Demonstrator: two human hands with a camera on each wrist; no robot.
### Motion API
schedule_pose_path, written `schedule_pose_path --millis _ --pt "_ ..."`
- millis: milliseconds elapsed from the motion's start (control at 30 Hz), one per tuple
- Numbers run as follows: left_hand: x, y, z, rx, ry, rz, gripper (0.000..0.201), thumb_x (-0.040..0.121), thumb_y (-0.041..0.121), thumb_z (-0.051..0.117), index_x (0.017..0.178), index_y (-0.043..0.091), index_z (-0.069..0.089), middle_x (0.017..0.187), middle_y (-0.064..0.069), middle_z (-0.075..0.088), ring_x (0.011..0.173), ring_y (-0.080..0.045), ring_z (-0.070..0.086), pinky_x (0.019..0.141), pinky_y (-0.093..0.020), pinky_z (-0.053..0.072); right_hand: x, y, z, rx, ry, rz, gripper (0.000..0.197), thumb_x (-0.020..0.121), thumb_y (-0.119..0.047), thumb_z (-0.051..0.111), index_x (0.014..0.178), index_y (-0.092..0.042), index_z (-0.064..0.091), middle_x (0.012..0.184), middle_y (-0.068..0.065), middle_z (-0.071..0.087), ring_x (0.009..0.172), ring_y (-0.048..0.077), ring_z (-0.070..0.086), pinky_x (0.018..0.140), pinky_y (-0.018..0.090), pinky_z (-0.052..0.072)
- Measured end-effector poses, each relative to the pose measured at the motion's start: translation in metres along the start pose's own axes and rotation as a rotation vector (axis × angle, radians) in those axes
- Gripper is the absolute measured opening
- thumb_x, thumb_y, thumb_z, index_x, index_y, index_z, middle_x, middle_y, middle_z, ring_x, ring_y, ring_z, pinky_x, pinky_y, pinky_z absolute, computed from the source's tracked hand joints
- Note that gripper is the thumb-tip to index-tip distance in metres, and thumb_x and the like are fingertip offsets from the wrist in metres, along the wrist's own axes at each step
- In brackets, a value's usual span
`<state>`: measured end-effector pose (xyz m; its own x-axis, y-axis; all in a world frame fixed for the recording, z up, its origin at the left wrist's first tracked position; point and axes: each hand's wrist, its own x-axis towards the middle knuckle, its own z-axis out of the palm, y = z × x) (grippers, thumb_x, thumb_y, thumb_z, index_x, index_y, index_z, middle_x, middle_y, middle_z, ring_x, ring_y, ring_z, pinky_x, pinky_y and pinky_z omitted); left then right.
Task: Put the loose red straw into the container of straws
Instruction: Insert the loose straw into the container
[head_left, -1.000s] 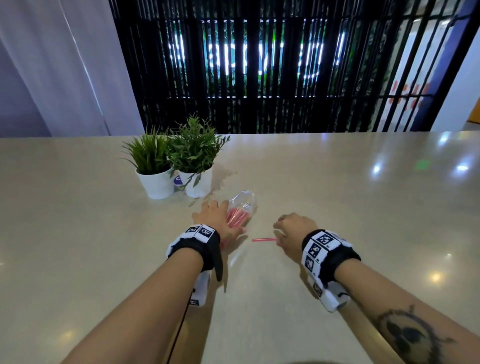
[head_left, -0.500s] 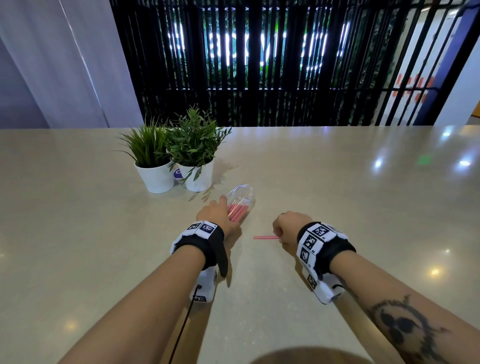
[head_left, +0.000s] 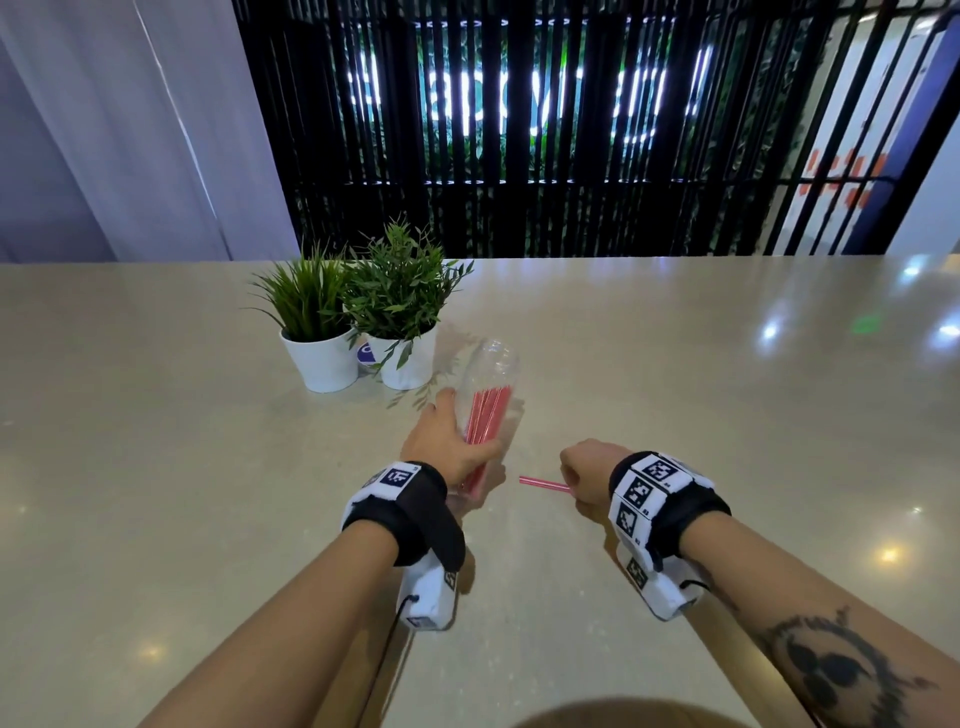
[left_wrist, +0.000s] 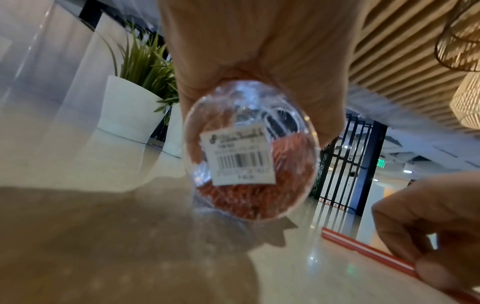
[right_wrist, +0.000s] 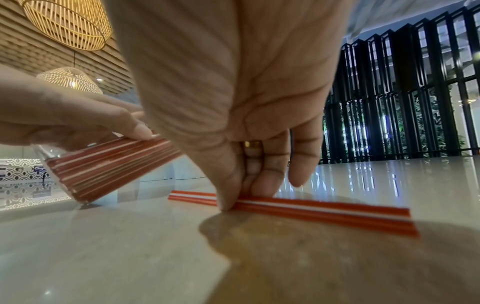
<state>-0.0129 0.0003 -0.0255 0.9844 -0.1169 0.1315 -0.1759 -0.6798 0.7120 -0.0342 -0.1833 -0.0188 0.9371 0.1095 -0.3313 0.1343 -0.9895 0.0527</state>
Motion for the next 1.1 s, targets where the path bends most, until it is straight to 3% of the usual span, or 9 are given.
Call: schedule_pose_path --millis 100,200,367,533,667,767,900,1000,1100 --pt "-0.004 -0.001 0.000 -0.088 0.018 0.019 0.095 0.061 0.036 0.072 0.138 0.014 0.021 0.130 -0.017 0.041 0.116 -0.033 0.045 0.099 -0.049 0.041 -0.001 0.006 0.006 0.120 0.046 -0.019 0.013 0.083 -0.002 0.049 0.090 -0.012 0.045 0.102 0.015 0.060 0.080 0.026 0.051 0.074 0.037 0.045" --pt "-0.010 0.005 -0.002 -0.182 0.064 0.039 0.094 0.054 0.037 0.073 0.133 0.016 0.027 0.116 -0.012 0.043 0.107 -0.030 0.049 0.094 -0.044 0.044 0.001 0.011 0.011 0.200 0.072 -0.021 0.028 0.083 -0.001 0.048 0.110 -0.008 0.044 0.108 0.017 0.060 0.081 0.027 0.052 0.077 0.040 0.048" --pt "-0.016 0.017 -0.002 -0.275 0.157 0.075 0.083 0.047 0.043 0.078 0.116 0.019 0.037 0.104 -0.003 0.043 0.097 -0.022 0.047 0.085 -0.033 0.043 0.002 0.016 0.004 0.185 0.185 0.005 0.021 0.080 -0.007 0.051 0.098 -0.011 0.060 0.099 0.012 0.065 0.087 0.029 0.062 0.069 0.032 0.046" --pt "-0.023 0.024 0.001 -0.226 0.184 0.120 0.077 0.057 0.047 0.079 0.117 0.018 0.041 0.108 0.001 0.043 0.102 -0.018 0.046 0.094 -0.037 0.043 -0.015 0.033 -0.057 0.620 0.677 -0.035 0.018 0.081 -0.004 0.054 0.099 -0.003 0.056 0.085 0.017 0.065 0.082 0.030 0.060 0.074 0.040 0.047" --pt "-0.027 0.029 0.004 -0.220 0.146 0.151 0.088 0.052 0.056 0.076 0.121 0.017 0.037 0.118 -0.001 0.057 0.102 -0.020 0.057 0.093 -0.043 0.047 -0.039 0.031 -0.121 0.971 0.969 -0.224 0.047 0.082 0.003 0.056 0.124 -0.007 0.039 0.064 -0.002 0.051 0.068 0.022 0.057 0.068 0.037 0.054" --pt "-0.030 0.033 0.004 -0.189 0.156 0.155 0.092 0.051 0.060 0.073 0.122 0.016 0.036 0.115 -0.003 0.062 0.100 -0.021 0.061 0.091 -0.040 0.048 -0.052 0.019 -0.153 0.985 1.034 -0.358 0.066 0.083 0.002 0.056 0.139 -0.017 0.026 0.063 -0.005 0.052 0.064 0.011 0.056 0.069 0.019 0.053" --pt "-0.030 0.033 0.003 -0.157 0.139 0.150 0.098 0.049 0.064 0.073 0.125 0.018 0.031 0.117 -0.002 0.061 0.100 -0.019 0.061 0.090 -0.041 0.049 -0.053 0.003 -0.167 0.866 1.046 -0.424 0.072 0.084 0.001 0.055 0.144 -0.019 0.020 0.063 -0.002 0.052 0.067 0.013 0.056 0.083 0.026 0.054" --pt "-0.032 0.035 0.001 -0.166 0.145 0.156 0.100 0.046 0.068 0.071 0.124 0.021 0.030 0.117 -0.002 0.062 0.101 -0.018 0.060 0.090 -0.042 0.049 -0.049 -0.003 -0.169 0.833 1.093 -0.379 0.066 0.083 0.002 0.056 0.139 -0.017 0.027 0.061 -0.003 0.050 0.058 0.005 0.050 0.070 0.010 0.050" --pt "-0.033 0.036 0.000 -0.182 0.148 0.159 0.101 0.045 0.069 0.071 0.124 0.023 0.029 0.117 -0.002 0.061 0.103 -0.018 0.059 0.092 -0.043 0.048 -0.044 -0.011 -0.164 0.804 1.064 -0.346 0.062 0.083 0.001 0.056 0.136 -0.014 0.028 0.068 0.006 0.058 0.059 0.011 0.053 0.068 0.020 0.048"
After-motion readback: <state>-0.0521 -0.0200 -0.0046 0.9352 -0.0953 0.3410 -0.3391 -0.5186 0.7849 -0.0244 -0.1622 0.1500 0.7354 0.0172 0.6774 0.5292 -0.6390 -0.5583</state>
